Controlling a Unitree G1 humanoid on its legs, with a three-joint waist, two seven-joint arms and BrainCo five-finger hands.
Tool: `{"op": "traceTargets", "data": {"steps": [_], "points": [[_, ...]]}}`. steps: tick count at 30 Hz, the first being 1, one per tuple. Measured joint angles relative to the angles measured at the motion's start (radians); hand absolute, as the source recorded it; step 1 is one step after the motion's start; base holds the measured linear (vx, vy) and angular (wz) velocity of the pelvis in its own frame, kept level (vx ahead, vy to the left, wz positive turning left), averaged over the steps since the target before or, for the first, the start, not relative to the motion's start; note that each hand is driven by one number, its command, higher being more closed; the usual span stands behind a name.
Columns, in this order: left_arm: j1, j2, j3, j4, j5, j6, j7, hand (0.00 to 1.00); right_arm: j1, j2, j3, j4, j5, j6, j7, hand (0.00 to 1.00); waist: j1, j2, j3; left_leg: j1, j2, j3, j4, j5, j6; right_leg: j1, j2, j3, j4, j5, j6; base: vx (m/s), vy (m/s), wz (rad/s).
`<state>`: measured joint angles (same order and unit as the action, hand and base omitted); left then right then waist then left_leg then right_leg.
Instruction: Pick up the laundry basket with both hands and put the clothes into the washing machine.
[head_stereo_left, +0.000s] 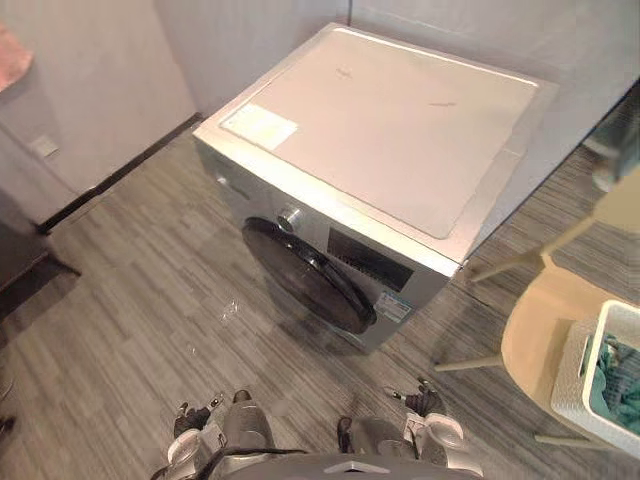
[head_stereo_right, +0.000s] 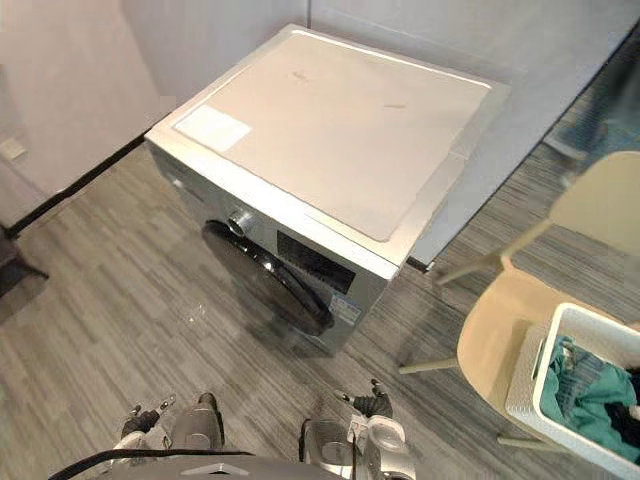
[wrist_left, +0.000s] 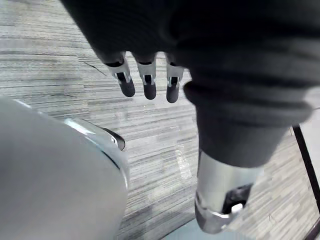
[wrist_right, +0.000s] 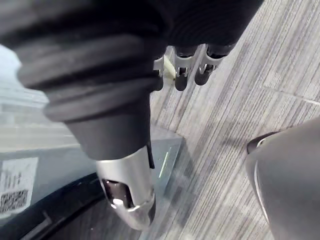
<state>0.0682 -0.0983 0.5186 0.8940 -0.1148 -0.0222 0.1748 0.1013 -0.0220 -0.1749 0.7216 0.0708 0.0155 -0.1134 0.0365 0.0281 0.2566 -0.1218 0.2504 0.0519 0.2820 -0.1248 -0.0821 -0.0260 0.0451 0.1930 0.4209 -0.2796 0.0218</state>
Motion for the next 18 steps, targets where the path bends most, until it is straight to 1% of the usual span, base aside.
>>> {"op": "traceTargets", "data": {"steps": [1, 2, 3, 4, 5, 6, 7, 8, 10, 11, 12, 14, 15, 16, 17, 18], "points": [[0.003, -0.001, -0.001, 0.004, 0.000, 0.000, 0.000, 0.00, 0.004, -0.002, 0.010, -0.003, -0.001, -0.002, 0.000, 0.00, 0.001, 0.001, -0.010, 0.004, -0.002, -0.006, -0.023, 0.011, -0.007, -0.010, -0.004, 0.021, 0.013, -0.013, 0.017, 0.16, 0.419, -0.91], [0.007, -0.005, -0.003, 0.020, 0.000, 0.000, 0.000, 0.00, 0.013, -0.007, 0.019, -0.010, -0.001, -0.007, 0.000, 0.00, 0.000, 0.018, -0.029, 0.016, 0.002, -0.033, -0.051, 0.052, 0.000, -0.023, -0.001, 0.057, 0.032, -0.040, 0.039, 0.14, 0.478, -0.93], [0.015, -0.003, -0.007, 0.030, 0.000, 0.001, 0.001, 0.00, 0.013, -0.012, 0.026, -0.010, -0.002, -0.012, -0.001, 0.00, 0.001, 0.032, -0.043, 0.024, 0.009, -0.042, -0.046, 0.039, -0.102, -0.038, 0.005, 0.087, 0.049, -0.071, 0.051, 0.12, 0.564, -1.11], [0.015, 0.014, 0.003, 0.014, -0.003, -0.002, 0.008, 0.00, 0.015, 0.004, 0.042, -0.011, -0.018, -0.011, -0.003, 0.00, 0.005, -0.018, -0.041, 0.012, -0.018, 0.014, 0.028, -0.017, -0.102, -0.046, -0.027, 0.133, 0.054, -0.092, 0.065, 0.07, 0.541, -1.11], [0.027, 0.021, 0.008, 0.003, -0.005, -0.010, 0.014, 0.00, 0.019, 0.018, 0.056, -0.012, -0.034, -0.011, -0.002, 0.00, 0.011, -0.024, -0.043, 0.000, -0.025, 0.038, 0.083, -0.057, -0.096, -0.045, -0.044, 0.157, 0.031, -0.080, 0.080, 0.02, 0.408, -1.04], [0.034, 0.024, 0.013, -0.004, -0.006, -0.012, 0.018, 0.00, 0.023, 0.030, 0.057, -0.014, -0.039, -0.011, -0.002, 0.00, 0.012, -0.037, -0.053, -0.010, -0.023, 0.063, 0.137, -0.089, -0.092, -0.041, -0.052, 0.183, 0.009, -0.068, 0.095, 0.02, 0.372, -0.96], [0.035, 0.029, 0.011, -0.013, -0.006, -0.015, 0.019, 0.00, 0.027, 0.044, 0.057, -0.015, -0.039, -0.011, -0.003, 0.00, 0.009, -0.051, -0.064, -0.024, -0.024, 0.084, 0.194, -0.122, -0.073, -0.041, -0.064, 0.203, -0.016, -0.052, 0.114, 0.02, 0.274, -0.76], [0.036, 0.029, 0.010, -0.016, -0.006, -0.016, 0.018, 0.00, 0.028, 0.048, 0.057, -0.017, -0.039, -0.011, -0.003, 0.00, 0.008, -0.054, -0.067, -0.030, -0.025, 0.087, 0.212, -0.131, -0.066, -0.042, -0.069, 0.212, -0.028, -0.042, 0.120, 0.01, 0.307, -0.75], [0.035, 0.021, 0.012, -0.022, -0.005, -0.019, 0.019, 0.00, 0.033, 0.052, 0.095, -0.070, -0.039, -0.011, -0.004, 0.00, -0.003, -0.053, -0.066, -0.050, -0.029, 0.120, 0.269, -0.176, -0.046, -0.062, -0.081, 0.264, -0.080, 0.013, 0.153, -0.05, 0.325, -0.90], [0.034, 0.021, 0.011, -0.022, -0.004, -0.019, 0.020, 0.00, 0.034, 0.052, 0.120, -0.113, -0.039, -0.010, -0.003, 0.00, -0.002, -0.053, -0.066, -0.056, -0.029, 0.149, 0.280, -0.193, -0.037, -0.087, -0.083, 0.298, -0.086, 0.032, 0.164, -0.09, 0.286, -1.00], [0.033, 0.019, 0.008, -0.022, -0.003, -0.019, 0.021, 0.00, 0.037, 0.051, 0.140, -0.144, -0.038, -0.011, -0.003, 0.00, -0.002, -0.059, -0.070, -0.059, -0.028, 0.168, 0.282, -0.203, -0.032, -0.104, -0.083, 0.317, -0.087, 0.047, 0.171, -0.10, 0.203, -1.03], [0.032, 0.023, -0.017, -0.021, 0.001, -0.021, 0.022, 0.00, 0.062, 0.043, 0.225, -0.284, -0.038, -0.014, 0.003, 0.00, 0.003, -0.050, -0.065, -0.076, -0.031, 0.254, 0.294, -0.219, -0.012, -0.167, -0.099, 0.354, -0.095, 0.096, 0.186, -0.15, 0.198, -1.12], [0.030, 0.023, -0.038, -0.019, 0.004, -0.021, 0.025, 0.00, 0.089, 0.033, 0.277, -0.362, -0.037, -0.019, 0.011, 0.00, -0.004, -0.041, -0.061, -0.081, -0.036, 0.282, 0.295, -0.220, -0.002, -0.190, -0.111, 0.345, -0.102, 0.126, 0.186, -0.19, 0.214, -0.83], [0.029, 0.024, -0.051, -0.018, 0.009, -0.021, 0.027, 0.00, 0.107, 0.030, 0.300, -0.396, -0.037, -0.025, 0.021, 0.00, -0.007, -0.036, -0.060, -0.084, -0.039, 0.290, 0.295, -0.219, 0.003, -0.198, -0.115, 0.341, -0.103, 0.138, 0.184, -0.17, 0.170, -0.49], [0.025, 0.026, -0.078, -0.017, 0.014, -0.021, 0.031, 0.00, 0.127, 0.024, 0.349, -0.443, -0.037, -0.040, 0.045, 0.00, -0.005, -0.033, -0.061, -0.089, -0.043, 0.306, 0.288, -0.212, 0.019, -0.215, -0.129, 0.296, -0.112, 0.168, 0.176, -0.16, 0.123, -0.23], [0.023, 0.030, -0.103, -0.017, 0.014, -0.021, 0.031, 0.00, 0.138, 0.014, 0.398, -0.464, -0.037, -0.043, 0.051, 0.00, -0.006, -0.025, -0.056, -0.087, -0.041, 0.318, 0.271, -0.199, 0.033, -0.223, -0.149, 0.192, -0.101, 0.167, 0.148, -0.13, 0.062, -0.15]]}}
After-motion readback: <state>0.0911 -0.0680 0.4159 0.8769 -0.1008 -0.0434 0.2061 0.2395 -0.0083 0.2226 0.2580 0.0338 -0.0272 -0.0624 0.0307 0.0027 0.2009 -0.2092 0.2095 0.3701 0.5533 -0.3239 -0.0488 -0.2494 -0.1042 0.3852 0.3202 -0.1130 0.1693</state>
